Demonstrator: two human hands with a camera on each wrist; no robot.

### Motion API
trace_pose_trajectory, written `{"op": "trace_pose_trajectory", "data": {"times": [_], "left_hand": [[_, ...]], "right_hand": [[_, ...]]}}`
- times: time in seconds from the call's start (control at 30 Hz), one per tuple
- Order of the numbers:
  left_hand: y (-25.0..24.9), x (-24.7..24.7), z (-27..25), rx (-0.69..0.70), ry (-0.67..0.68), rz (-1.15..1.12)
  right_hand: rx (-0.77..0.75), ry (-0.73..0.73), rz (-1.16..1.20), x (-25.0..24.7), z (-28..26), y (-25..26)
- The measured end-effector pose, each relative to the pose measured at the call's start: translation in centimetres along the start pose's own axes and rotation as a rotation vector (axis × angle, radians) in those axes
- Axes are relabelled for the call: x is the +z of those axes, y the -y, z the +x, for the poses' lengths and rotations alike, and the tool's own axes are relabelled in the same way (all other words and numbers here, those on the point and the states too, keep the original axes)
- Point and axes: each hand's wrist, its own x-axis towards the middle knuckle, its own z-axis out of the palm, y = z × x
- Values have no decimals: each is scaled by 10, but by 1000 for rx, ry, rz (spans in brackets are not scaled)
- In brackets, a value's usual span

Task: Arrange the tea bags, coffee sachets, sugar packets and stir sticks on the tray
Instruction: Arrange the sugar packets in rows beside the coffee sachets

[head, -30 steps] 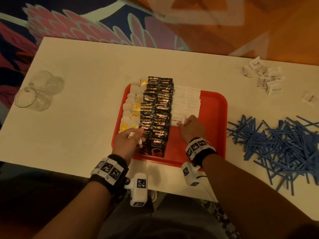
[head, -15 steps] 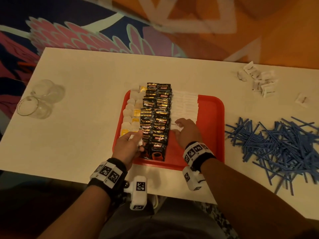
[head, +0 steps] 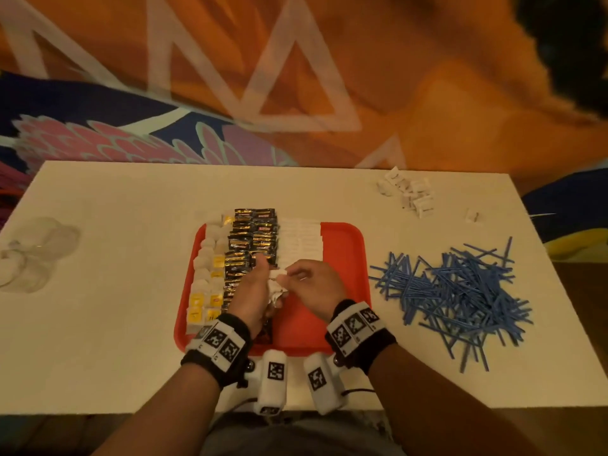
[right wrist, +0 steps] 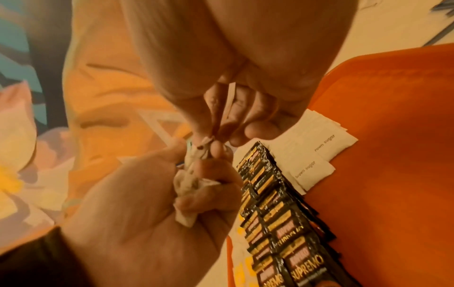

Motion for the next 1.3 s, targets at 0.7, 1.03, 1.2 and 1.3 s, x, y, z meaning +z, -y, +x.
{"op": "trace_pose_trajectory", "data": {"times": [0.7, 1.03, 1.2, 1.3], "left_hand": [[-8, 28, -9, 228, -28, -89], [-10, 29, -12, 362, -105, -66], [-11, 27, -19, 464, -151, -57], [-14, 26, -24, 521, -149, 12]], "right_hand": [[-20, -169, 310, -52, -24, 9], [-214, -73, 269, -55, -35, 9], [-238, -70, 316, -49, -33, 12], [-228, -65, 277, -47, -33, 12]]}}
